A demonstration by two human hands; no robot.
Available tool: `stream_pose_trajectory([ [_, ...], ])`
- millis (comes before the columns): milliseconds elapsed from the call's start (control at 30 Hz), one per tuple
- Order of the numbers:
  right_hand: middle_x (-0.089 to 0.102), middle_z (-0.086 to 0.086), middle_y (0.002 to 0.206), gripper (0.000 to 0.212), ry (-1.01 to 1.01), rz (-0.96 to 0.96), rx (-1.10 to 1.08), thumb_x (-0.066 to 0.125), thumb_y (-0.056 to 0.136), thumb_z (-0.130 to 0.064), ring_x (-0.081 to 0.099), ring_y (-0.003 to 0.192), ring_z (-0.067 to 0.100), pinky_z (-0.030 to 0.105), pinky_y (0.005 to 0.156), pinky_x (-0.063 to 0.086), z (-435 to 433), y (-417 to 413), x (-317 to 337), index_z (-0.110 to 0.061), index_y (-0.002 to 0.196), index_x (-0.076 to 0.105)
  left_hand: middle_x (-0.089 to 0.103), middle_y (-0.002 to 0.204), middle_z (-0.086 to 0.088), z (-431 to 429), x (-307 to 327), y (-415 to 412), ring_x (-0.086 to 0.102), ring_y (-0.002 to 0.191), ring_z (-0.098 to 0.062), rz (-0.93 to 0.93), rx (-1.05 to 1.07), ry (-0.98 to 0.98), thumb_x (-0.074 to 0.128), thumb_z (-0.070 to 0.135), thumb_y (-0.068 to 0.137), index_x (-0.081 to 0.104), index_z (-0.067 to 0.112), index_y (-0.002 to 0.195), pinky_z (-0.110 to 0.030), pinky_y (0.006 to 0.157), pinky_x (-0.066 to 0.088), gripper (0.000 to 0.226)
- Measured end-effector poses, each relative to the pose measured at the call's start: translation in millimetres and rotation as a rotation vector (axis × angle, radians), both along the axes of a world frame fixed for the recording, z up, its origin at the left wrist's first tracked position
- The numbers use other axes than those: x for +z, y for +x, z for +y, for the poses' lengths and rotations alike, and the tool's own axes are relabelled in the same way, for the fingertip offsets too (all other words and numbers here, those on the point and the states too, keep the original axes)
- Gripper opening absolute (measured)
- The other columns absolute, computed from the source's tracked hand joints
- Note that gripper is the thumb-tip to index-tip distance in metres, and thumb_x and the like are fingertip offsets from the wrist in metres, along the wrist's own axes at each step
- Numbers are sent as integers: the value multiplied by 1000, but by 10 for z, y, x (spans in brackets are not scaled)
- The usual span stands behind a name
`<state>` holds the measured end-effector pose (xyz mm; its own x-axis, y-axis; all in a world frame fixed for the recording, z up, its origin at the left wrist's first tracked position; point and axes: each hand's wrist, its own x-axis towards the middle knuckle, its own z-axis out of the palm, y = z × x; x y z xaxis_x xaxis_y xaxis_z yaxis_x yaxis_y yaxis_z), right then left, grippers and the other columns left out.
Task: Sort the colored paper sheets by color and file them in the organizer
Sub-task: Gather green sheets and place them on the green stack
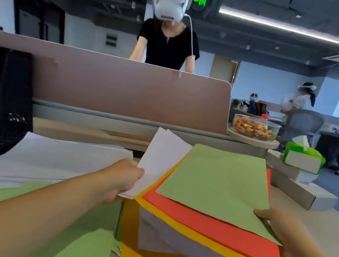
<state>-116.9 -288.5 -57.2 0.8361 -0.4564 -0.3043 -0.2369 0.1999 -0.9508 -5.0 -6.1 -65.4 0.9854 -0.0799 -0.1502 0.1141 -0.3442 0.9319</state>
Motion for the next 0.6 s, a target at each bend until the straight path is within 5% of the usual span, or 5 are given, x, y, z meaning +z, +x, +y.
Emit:
stream_pose_trajectory([
  [133,63,17,74,22,-4,-28,53,45,93,3,58,31,22,31,28,47,460,64,60,4,113,54,58,76,-12,583,143,-197,56,65,-26,-31,280,-258,37,-2,96,55,5,87,-29,55,48,21],
  [200,60,15,78,24,19,-50,79,46,92,4,61,38,26,30,28,46,667,96,62,3,115,53,59,78,-11,799,156,-301,57,66,-26,21,371,-403,33,-5,95,53,5,91,-31,43,51,23],
  [333,60,15,78,26,21,-49,138,44,93,5,57,61,30,26,27,44,1009,156,26,7,117,52,60,81,-13,1049,24,-414,60,62,-24,164,371,-530,34,-3,95,52,5,103,-32,44,53,21],
  [467,62,18,86,26,7,-2,139,46,93,3,58,69,31,35,43,54,1121,263,-51,7,118,51,60,82,-10,1193,-16,-368,58,69,-23,34,488,-653,32,-7,96,51,8,85,-26,35,49,27],
  [600,62,23,95,27,-13,23,136,48,92,2,58,66,30,35,33,49,1145,309,-79,7,118,51,62,80,-10,1324,-78,-349,60,67,-24,-57,611,-733,32,-11,91,55,8,80,-28,40,53,31],
])
